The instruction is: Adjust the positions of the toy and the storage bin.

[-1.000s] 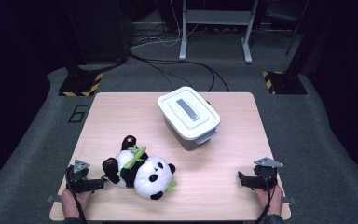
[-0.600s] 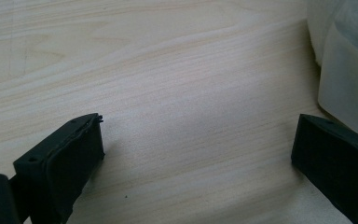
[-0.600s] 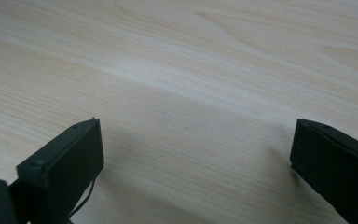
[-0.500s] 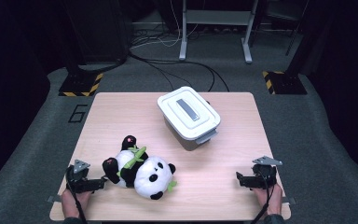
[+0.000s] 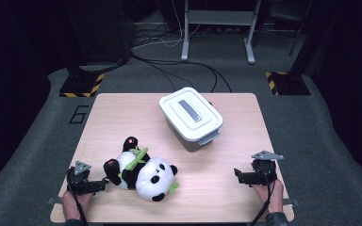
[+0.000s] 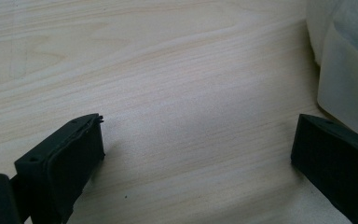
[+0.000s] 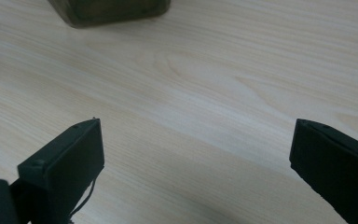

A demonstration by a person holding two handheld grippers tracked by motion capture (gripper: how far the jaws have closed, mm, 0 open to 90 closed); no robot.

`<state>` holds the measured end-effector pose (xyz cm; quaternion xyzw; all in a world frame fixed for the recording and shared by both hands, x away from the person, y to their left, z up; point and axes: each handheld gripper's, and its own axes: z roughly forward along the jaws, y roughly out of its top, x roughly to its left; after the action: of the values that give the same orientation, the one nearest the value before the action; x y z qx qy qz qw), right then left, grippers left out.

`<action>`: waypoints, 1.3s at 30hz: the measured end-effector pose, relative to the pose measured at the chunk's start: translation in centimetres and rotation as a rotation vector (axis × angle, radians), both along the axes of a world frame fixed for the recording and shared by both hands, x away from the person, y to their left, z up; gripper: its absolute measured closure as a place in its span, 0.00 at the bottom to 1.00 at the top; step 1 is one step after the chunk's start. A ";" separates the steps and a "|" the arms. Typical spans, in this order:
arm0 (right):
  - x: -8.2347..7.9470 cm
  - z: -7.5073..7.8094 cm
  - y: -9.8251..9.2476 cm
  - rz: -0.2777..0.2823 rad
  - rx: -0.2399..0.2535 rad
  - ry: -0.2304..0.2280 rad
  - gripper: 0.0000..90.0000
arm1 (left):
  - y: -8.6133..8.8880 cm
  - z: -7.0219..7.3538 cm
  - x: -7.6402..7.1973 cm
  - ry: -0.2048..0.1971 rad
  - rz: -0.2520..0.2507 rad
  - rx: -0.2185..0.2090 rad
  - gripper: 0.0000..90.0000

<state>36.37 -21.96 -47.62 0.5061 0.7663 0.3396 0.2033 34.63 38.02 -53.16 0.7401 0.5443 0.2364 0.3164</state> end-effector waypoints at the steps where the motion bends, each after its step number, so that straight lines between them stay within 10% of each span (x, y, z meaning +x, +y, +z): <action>1: 0.0 0.3 0.1 0.005 0.002 -0.004 0.03 | 0.0 0.0 0.0 -0.002 0.000 0.000 0.02; 39: 3.5 8.2 4.9 0.144 0.017 -0.070 0.03 | 0.0 0.0 0.0 0.001 -0.002 -0.004 0.03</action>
<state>39.89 -17.08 -39.39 0.4394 0.7901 0.3773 0.2008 34.62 38.02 -53.17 0.7403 0.5441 0.2346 0.3176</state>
